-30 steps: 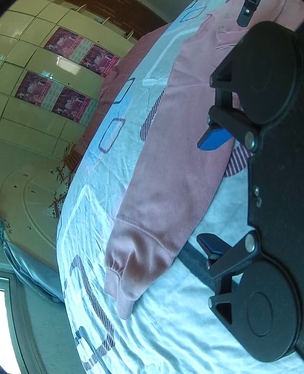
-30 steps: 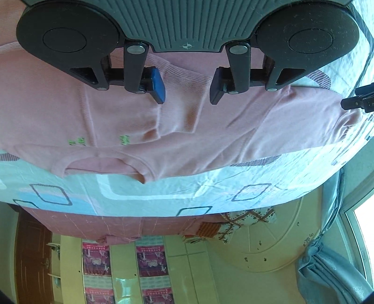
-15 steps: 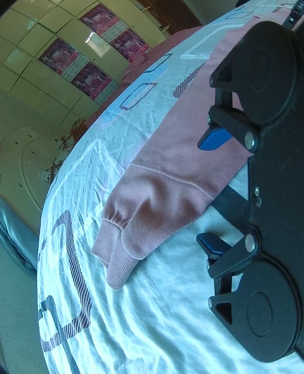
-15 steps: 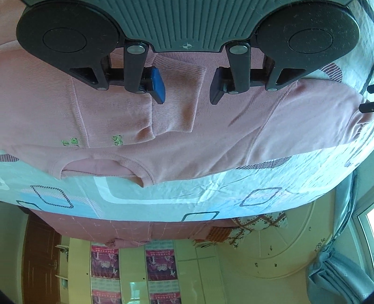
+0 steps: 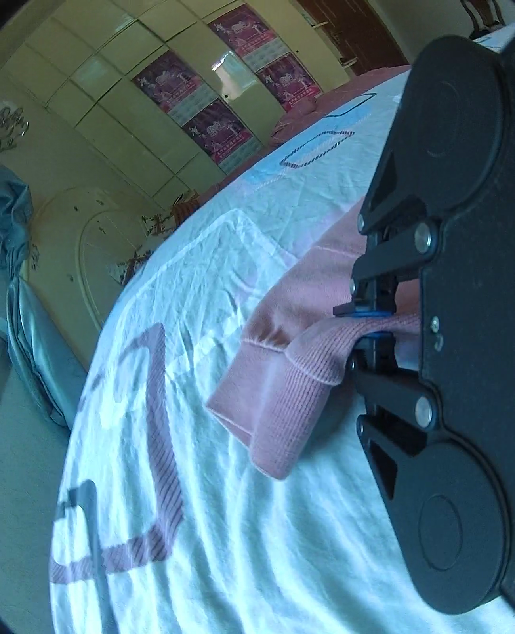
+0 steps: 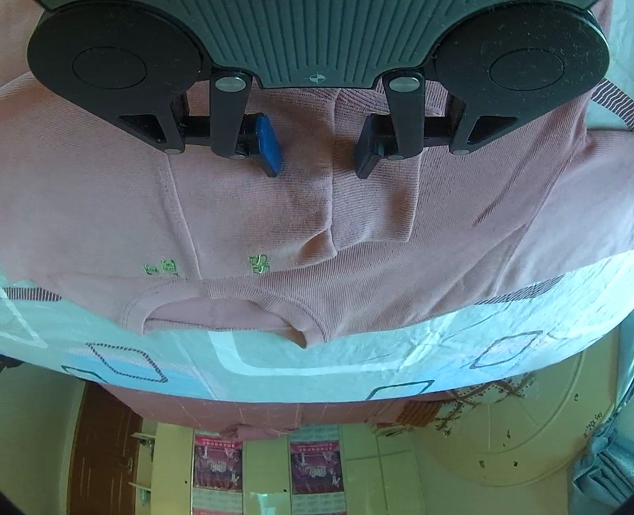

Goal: Fold small clothes

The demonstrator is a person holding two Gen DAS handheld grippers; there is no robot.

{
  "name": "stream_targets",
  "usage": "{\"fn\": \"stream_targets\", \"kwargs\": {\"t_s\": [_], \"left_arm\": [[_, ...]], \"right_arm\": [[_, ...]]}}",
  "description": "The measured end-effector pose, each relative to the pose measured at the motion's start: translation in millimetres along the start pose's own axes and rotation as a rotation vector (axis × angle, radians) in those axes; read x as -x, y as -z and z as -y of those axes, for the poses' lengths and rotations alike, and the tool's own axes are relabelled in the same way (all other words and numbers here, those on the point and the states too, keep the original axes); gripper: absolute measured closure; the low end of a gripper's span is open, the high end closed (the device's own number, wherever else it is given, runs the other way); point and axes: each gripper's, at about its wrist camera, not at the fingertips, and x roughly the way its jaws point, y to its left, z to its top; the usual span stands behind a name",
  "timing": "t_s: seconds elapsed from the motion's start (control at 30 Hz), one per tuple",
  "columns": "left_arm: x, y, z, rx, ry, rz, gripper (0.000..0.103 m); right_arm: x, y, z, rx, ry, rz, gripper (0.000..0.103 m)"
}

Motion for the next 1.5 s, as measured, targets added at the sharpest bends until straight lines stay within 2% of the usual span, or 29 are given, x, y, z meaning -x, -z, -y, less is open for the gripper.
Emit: {"fn": "stream_targets", "kwargs": {"t_s": [0.13, 0.3, 0.4, 0.5, 0.63, 0.67, 0.73, 0.77, 0.8, 0.83, 0.9, 0.93, 1.03, 1.07, 1.13, 1.3, 1.5], "left_arm": [[26.0, 6.3, 54.1, -0.146, 0.122, 0.042, 0.099], [51.3, 44.7, 145.0, -0.331, 0.340, -0.012, 0.099], [58.3, 89.2, 204.4, -0.446, 0.463, -0.078, 0.098], [56.3, 143.6, 256.9, -0.558, 0.551, -0.140, 0.098], [44.2, 217.3, 306.0, -0.696, 0.610, -0.247, 0.098], [41.3, 234.1, 312.8, -0.738, 0.610, -0.265, 0.097], [33.2, 268.5, 322.9, -0.855, 0.577, -0.315, 0.078], [30.1, 279.8, 321.5, -0.892, 0.550, -0.341, 0.075], [28.6, 285.4, 319.8, -0.905, 0.533, -0.367, 0.065], [28.7, 286.8, 315.1, -0.904, 0.526, -0.384, 0.049], [38.4, 283.0, 304.0, -0.900, 0.510, -0.356, 0.031], [46.1, 278.4, 295.8, -0.907, 0.496, -0.320, 0.026], [62.6, 257.1, 274.5, -0.913, 0.425, -0.250, 0.023], [64.4, 249.5, 263.9, -0.908, 0.396, -0.232, 0.023], [69.0, 233.9, 243.9, -0.902, 0.328, -0.195, 0.022], [66.4, 206.7, 196.5, -0.846, 0.158, -0.155, 0.023], [52.3, 213.7, 178.4, -0.860, 0.119, -0.178, 0.030]], "right_arm": [[8.3, -5.7, 8.6, -0.051, -0.051, 0.021, 0.061], [26.7, -6.8, 21.3, -0.094, -0.081, 0.066, 0.061], [40.3, -6.3, 35.4, -0.121, -0.092, 0.087, 0.061], [56.7, -2.5, 56.7, -0.150, -0.084, 0.109, 0.061], [75.7, 8.0, 89.7, -0.176, -0.063, 0.123, 0.061], [79.5, 11.5, 97.7, -0.184, -0.059, 0.123, 0.061], [85.4, 16.9, 112.2, -0.198, -0.056, 0.117, 0.061], [87.7, 19.0, 117.7, -0.202, -0.059, 0.113, 0.061], [90.0, 20.8, 122.0, -0.205, -0.067, 0.111, 0.061], [93.1, 22.3, 125.8, -0.205, -0.079, 0.113, 0.061], [97.6, 23.6, 127.5, -0.192, -0.102, 0.118, 0.061], [98.8, 22.8, 125.4, -0.175, -0.117, 0.121, 0.061], [97.0, 18.8, 109.6, -0.118, -0.166, 0.128, 0.058], [96.3, 17.2, 102.3, -0.100, -0.183, 0.127, 0.048], [93.3, 15.2, 82.6, -0.051, -0.216, 0.139, 0.039], [78.5, 18.5, 24.5, 0.167, -0.215, 0.136, 0.039], [60.8, 39.2, -19.1, 0.418, -0.149, 0.160, 0.040]]}}
